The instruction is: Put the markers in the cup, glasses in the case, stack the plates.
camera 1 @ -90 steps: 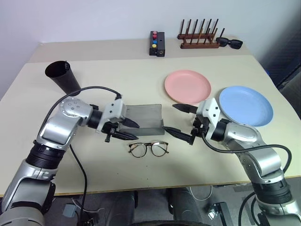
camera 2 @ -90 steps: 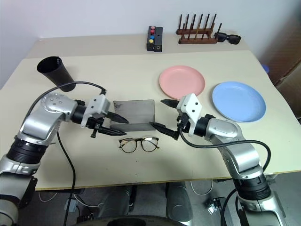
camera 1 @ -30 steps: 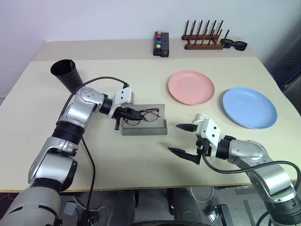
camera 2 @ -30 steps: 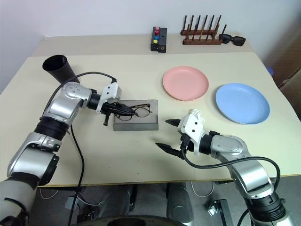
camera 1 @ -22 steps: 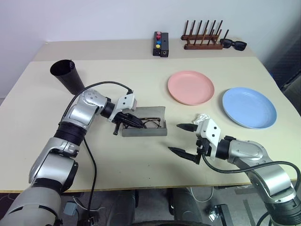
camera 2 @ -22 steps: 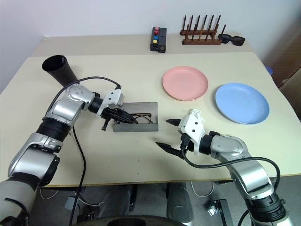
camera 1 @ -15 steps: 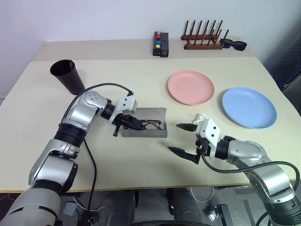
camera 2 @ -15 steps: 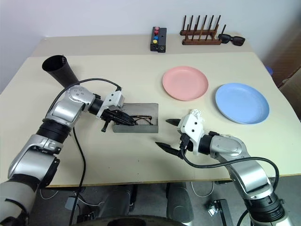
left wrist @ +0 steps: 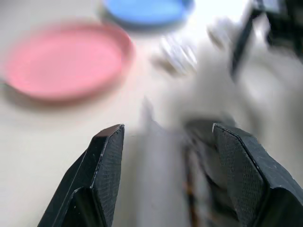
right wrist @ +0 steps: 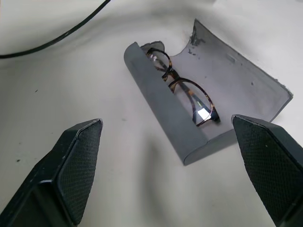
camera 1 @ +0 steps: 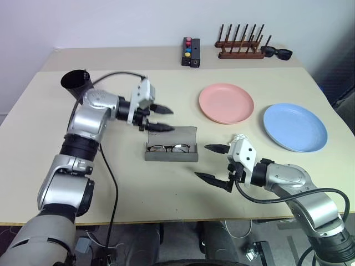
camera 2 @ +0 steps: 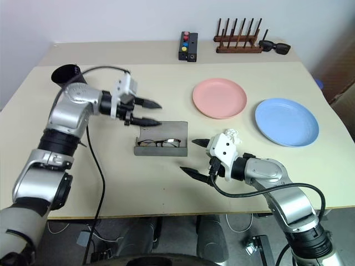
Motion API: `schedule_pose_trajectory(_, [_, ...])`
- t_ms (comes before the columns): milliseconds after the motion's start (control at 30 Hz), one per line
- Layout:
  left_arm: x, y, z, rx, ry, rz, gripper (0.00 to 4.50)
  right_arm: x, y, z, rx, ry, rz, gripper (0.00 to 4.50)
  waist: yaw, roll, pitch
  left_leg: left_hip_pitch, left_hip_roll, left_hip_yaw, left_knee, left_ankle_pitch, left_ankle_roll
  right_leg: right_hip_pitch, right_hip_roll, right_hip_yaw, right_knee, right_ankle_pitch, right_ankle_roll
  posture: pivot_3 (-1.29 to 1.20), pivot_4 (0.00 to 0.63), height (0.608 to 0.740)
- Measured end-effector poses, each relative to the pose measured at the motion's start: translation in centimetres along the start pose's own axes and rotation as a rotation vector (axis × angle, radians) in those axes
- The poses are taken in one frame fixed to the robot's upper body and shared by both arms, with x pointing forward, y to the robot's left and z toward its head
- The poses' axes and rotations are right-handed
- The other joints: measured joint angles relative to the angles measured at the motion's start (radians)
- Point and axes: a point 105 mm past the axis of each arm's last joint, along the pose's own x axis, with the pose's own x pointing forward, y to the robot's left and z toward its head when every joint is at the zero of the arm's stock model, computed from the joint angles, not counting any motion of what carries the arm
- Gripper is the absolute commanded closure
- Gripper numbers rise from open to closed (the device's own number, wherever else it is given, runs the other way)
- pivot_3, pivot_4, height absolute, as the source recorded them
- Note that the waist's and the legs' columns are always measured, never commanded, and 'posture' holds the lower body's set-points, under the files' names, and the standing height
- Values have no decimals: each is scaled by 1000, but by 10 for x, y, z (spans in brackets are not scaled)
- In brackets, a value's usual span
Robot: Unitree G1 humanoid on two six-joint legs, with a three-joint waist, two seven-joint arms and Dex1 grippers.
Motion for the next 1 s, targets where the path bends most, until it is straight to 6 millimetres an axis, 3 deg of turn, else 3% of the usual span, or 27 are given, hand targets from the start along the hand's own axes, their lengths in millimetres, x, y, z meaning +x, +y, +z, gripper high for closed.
schedule_pose_trajectory(67, [-3,12,-9,17,37,81,3791,1,-1,0,-7,1,-2,0,-3,0,0,1,0,0,0,0,0,0,0,0,0,0,0,0,150,739])
schedule_pose_trajectory(200, [-4,21,-45,8,161,174,3791,2,-5,4,-28,-10,-10,0,0,0,0,0,0,0,0,0,0,0,0,0,0,0,0,0,150,739])
schedule_pose_trajectory(367, [8,10,-72,29,227,144,3791,4,-6,6,-36,-18,-10,0,3,0,0,-2,0,0,3,0,1,0,0,0,0,0,0,0,150,739])
schedule_pose_trajectory(567, [11,-6,-72,27,201,38,3791,3,-6,4,-31,-16,-17,0,-1,0,0,-2,0,0,3,0,1,0,0,0,1,0,0,0,150,739])
schedule_pose_trajectory(767, [-6,-39,-78,-25,225,-124,3791,3,-6,4,-31,-15,-19,0,-3,0,0,-2,0,0,3,-1,1,-1,0,0,1,0,0,0,150,739])
schedule_pose_trajectory(1000, [-6,-61,-77,-23,224,-171,3791,5,-8,4,-33,-18,-19,0,2,0,0,-2,0,0,4,-1,1,0,0,0,1,0,0,0,150,739])
